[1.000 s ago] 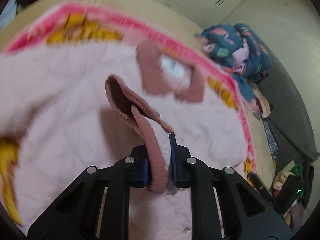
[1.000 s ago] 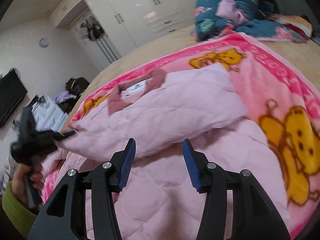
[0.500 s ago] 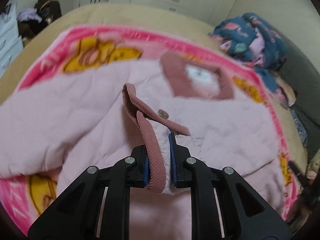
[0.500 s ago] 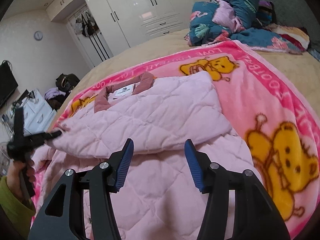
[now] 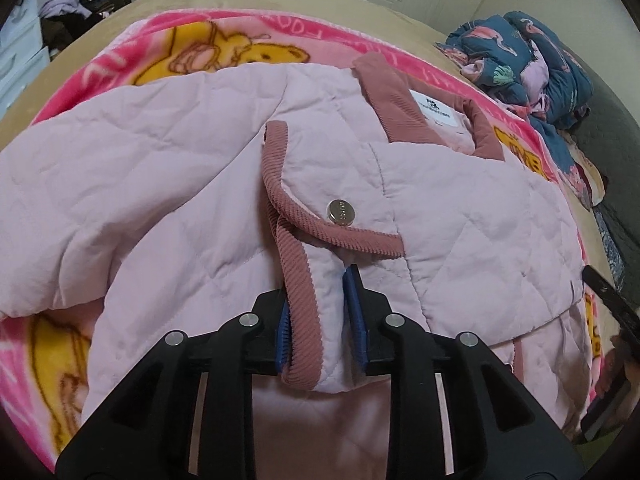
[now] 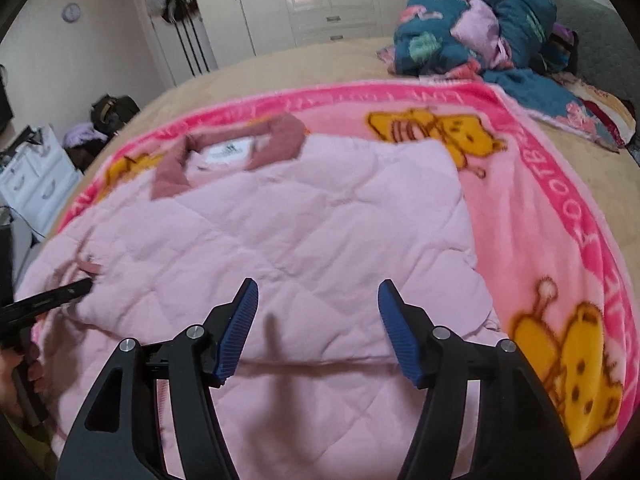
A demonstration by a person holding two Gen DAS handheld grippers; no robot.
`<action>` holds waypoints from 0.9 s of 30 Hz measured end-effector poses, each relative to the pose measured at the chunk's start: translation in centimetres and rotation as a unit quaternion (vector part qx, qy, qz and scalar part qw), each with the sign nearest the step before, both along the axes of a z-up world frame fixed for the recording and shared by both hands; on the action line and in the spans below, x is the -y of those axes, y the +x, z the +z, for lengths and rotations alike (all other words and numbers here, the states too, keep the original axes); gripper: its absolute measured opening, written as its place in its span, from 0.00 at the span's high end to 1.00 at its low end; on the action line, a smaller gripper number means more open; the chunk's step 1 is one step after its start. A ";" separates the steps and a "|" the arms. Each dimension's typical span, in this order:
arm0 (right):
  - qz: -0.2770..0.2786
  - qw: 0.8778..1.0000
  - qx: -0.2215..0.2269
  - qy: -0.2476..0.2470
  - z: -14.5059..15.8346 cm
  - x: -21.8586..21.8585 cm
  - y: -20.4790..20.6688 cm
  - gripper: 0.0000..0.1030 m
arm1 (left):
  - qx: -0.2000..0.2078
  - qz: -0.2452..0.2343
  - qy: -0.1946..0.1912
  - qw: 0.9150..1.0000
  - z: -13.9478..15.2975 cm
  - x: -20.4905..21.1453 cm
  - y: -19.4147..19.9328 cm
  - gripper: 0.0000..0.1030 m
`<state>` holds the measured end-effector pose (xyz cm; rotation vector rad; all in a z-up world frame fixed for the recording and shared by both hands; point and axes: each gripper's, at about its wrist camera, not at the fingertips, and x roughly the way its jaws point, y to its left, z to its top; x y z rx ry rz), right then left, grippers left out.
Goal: Fold large clothes
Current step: 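Fold the front panel over the folded sleeve and open the left tool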
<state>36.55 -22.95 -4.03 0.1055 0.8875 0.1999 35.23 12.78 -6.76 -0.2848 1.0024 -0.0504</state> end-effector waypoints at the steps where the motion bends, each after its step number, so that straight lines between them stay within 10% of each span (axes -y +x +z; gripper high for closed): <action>1: -0.007 1.000 -0.015 -0.006 -0.9 0.3 0.7 0.40 | 0.000 0.000 0.000 1.000 0.0 0.0 0.0 0.82; 14: -0.041 0.997 -0.036 0.051 -1.8 1.8 0.2 0.35 | 0.002 0.000 0.003 1.000 0.3 0.3 -0.3 0.74; 27: -0.036 0.996 0.000 0.084 2.2 1.2 -3.5 0.14 | 0.036 -0.007 0.007 0.999 4.5 0.4 -2.8 0.22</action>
